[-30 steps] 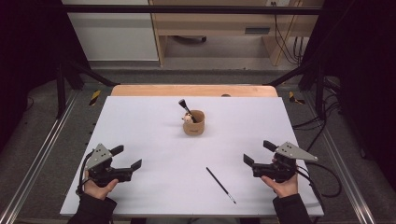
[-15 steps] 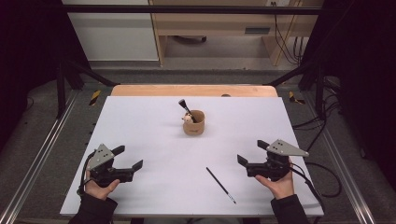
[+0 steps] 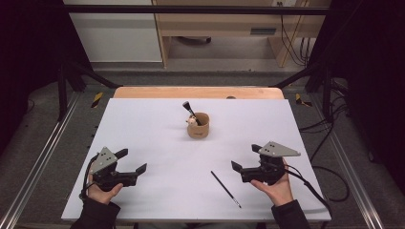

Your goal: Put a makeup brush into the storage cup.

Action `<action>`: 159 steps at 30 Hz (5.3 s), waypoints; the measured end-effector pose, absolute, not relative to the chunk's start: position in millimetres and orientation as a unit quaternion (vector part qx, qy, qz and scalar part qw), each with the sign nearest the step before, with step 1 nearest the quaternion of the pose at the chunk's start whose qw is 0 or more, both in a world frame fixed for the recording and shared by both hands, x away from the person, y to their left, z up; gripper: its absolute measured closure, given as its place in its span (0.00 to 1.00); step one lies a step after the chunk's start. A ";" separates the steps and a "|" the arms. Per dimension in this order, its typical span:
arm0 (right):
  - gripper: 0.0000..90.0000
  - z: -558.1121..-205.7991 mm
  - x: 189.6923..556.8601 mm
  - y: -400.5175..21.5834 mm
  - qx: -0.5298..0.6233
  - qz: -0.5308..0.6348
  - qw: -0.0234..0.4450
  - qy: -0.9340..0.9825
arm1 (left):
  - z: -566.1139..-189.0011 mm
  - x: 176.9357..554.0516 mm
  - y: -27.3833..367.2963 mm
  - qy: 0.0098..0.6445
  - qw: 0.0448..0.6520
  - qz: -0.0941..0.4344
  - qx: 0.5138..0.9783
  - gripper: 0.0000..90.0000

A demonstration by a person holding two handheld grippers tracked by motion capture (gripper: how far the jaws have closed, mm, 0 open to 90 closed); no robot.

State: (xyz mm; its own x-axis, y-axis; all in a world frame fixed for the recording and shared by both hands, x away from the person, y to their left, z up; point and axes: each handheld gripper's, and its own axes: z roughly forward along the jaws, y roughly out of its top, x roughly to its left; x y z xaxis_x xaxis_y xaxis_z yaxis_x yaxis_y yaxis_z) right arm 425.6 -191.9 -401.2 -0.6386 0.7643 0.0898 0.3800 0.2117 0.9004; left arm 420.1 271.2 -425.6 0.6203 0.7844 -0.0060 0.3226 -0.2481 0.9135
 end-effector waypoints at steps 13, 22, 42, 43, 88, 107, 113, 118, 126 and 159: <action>0.06 -404.7 427.9 -172.0 0.377 0.454 0.167 0.789 | -425.5 420.0 271.4 0.366 0.491 0.235 0.755 0.10; 0.08 -405.4 427.9 -160.1 0.373 0.426 0.163 0.808 | -425.9 420.1 270.5 0.367 0.491 0.233 0.755 0.10; 0.16 -412.1 430.3 -136.0 0.363 0.368 0.135 0.845 | -425.4 420.0 270.6 0.365 0.490 0.234 0.756 0.10; 0.17 -412.8 430.8 -134.7 0.361 0.363 0.136 0.848 | -425.3 419.8 270.5 0.365 0.491 0.234 0.756 0.10; 0.74 -447.8 436.6 -108.1 0.338 0.247 0.095 0.903 | -426.2 419.5 267.5 0.362 0.487 0.232 0.760 0.10; 0.90 -456.1 436.2 -104.3 0.322 0.219 0.092 0.917 | -425.8 419.4 267.6 0.360 0.487 0.233 0.761 0.11; 0.92 -456.0 436.2 -104.4 0.322 0.220 0.088 0.917 | -425.5 419.2 268.0 0.360 0.488 0.233 0.761 0.11; 0.93 -455.8 436.5 -104.9 0.320 0.218 0.088 0.918 | -425.5 419.1 267.7 0.360 0.488 0.233 0.760 0.11; 0.94 -455.7 437.2 -105.8 0.312 0.216 0.092 0.920 | -425.3 418.9 267.7 0.360 0.488 0.233 0.760 0.11; 0.66 -420.6 439.9 -113.3 0.310 0.180 0.088 0.929 | -423.9 417.9 266.3 0.357 0.490 0.229 0.762 0.10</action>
